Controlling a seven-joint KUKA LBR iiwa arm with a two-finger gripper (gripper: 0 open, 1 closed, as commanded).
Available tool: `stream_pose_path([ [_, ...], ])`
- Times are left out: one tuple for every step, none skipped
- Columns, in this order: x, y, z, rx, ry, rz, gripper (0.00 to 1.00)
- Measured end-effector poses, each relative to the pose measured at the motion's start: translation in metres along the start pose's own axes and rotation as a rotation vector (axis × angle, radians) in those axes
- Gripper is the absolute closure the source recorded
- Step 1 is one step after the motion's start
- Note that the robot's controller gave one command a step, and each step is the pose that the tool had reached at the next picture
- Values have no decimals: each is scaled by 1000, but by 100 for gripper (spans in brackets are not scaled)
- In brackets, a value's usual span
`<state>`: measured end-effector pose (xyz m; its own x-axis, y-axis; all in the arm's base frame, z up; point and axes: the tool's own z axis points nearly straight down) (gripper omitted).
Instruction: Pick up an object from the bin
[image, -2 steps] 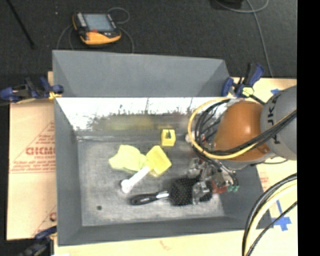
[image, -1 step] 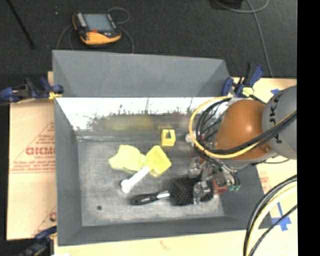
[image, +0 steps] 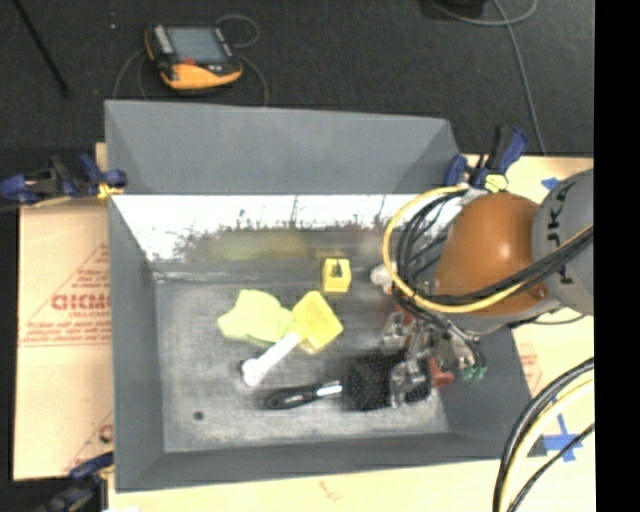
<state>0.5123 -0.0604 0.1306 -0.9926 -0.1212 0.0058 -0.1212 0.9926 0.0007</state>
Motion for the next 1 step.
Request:
stream_pose_path([
  [0,0,-23,1,-3,1,100],
])
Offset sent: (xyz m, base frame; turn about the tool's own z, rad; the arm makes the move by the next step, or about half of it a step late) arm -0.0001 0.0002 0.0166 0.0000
